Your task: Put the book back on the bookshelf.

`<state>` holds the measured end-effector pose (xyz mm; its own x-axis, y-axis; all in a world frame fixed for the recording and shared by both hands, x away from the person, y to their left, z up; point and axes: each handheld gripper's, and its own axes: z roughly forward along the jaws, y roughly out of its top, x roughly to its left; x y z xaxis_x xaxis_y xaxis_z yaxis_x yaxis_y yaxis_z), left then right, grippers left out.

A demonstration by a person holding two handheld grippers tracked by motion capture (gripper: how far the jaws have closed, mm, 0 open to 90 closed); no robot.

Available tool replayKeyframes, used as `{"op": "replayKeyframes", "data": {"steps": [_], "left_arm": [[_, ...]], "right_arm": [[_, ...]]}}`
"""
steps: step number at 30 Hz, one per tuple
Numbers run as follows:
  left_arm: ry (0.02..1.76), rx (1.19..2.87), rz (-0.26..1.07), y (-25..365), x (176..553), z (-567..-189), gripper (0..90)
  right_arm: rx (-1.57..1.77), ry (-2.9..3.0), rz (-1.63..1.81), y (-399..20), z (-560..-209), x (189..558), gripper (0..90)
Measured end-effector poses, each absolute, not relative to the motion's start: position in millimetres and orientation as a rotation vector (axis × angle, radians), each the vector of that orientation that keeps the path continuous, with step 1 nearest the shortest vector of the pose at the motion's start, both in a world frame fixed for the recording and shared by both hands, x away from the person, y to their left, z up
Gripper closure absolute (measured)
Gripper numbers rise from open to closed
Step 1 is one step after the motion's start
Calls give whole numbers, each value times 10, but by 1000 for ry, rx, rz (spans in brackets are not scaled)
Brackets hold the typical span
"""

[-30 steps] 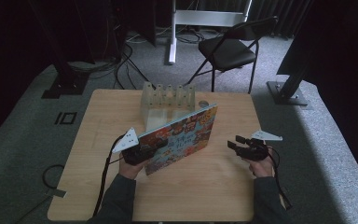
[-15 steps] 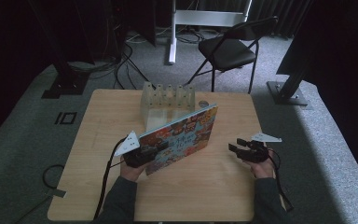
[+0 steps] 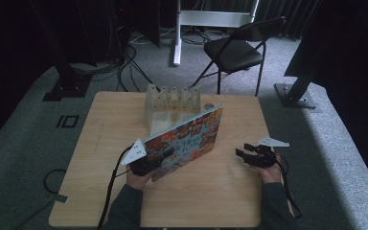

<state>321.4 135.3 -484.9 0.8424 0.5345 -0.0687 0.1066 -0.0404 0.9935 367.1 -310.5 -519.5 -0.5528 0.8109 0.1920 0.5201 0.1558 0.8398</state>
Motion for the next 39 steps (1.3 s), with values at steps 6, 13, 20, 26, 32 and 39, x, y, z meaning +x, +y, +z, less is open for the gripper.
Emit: {"op": "replayKeyframes", "data": {"steps": [6, 13, 20, 26, 32, 39], "left_arm": [[539, 1584, 433, 1254, 3076, -4858, 797], [539, 1582, 425, 1243, 3066, -4888, 766], [566, 1595, 417, 1217, 3090, -5011, 746], [590, 1594, 412, 1177, 3110, -5097, 730], [589, 1592, 392, 1138, 3115, -5136, 755], [573, 1600, 395, 1088, 3111, -5133, 757]], "right_arm": [[1289, 2125, 1357, -3121, -5200, 3671, 429], [1289, 2135, 1329, -3113, -5223, 3676, 428], [1291, 2150, 1298, -3104, -5256, 3688, 427], [1287, 2154, 1284, -3101, -5260, 3686, 427], [1286, 2163, 1274, -3098, -5275, 3693, 427], [1283, 2177, 1251, -3081, -5298, 3702, 426]]}}
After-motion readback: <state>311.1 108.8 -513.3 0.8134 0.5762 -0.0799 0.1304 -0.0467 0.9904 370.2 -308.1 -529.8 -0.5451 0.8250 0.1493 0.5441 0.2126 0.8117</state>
